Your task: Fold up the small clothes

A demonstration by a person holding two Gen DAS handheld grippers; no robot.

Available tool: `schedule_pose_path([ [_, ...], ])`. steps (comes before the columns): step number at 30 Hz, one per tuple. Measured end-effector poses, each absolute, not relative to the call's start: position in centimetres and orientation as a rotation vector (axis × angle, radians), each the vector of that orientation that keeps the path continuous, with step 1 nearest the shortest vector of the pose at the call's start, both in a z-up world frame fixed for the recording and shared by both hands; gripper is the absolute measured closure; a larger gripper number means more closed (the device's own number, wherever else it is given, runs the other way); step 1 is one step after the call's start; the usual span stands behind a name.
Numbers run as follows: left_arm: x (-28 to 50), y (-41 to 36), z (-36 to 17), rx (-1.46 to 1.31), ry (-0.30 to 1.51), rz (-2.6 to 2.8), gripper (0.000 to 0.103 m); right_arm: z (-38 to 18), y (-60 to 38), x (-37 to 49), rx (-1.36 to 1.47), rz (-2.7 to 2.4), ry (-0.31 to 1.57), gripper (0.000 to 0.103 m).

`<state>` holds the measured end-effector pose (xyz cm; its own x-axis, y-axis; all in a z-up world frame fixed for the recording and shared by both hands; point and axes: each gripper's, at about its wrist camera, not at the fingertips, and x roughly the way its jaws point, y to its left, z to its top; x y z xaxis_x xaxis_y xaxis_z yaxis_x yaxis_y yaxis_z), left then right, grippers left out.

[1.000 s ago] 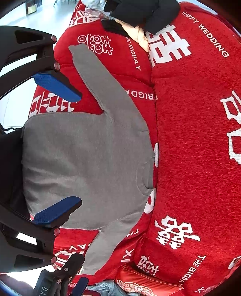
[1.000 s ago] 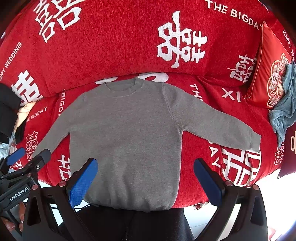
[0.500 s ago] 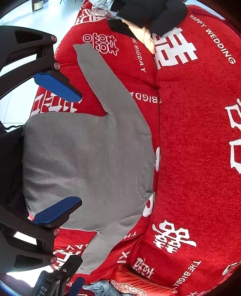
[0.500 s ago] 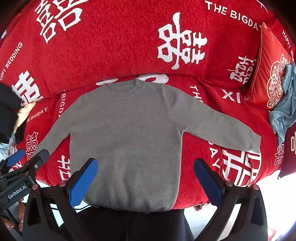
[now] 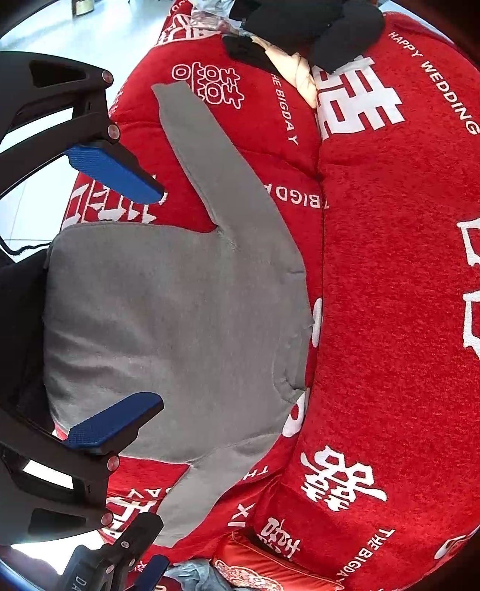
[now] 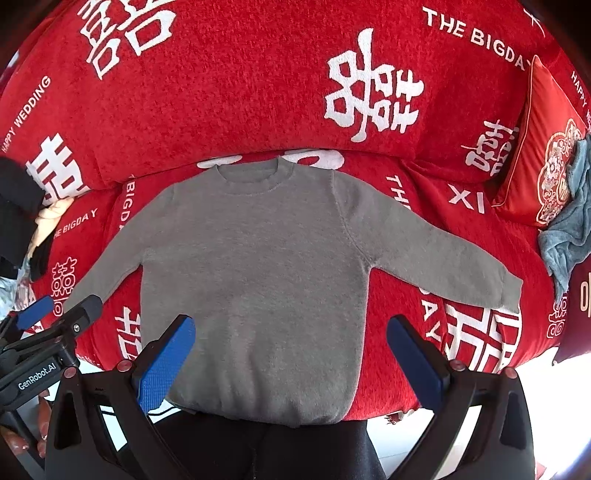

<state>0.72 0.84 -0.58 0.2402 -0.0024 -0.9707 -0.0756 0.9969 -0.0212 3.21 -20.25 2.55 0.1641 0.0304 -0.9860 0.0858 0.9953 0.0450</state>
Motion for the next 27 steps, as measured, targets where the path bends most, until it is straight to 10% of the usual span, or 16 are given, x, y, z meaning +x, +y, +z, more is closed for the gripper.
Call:
schedule_pose_path([
  [27,0.6,1.8,-3.6,-0.058,1.395,0.063,0.001,0.7,-20.1,3.5,0.14,-0.039,1.444,0.0],
])
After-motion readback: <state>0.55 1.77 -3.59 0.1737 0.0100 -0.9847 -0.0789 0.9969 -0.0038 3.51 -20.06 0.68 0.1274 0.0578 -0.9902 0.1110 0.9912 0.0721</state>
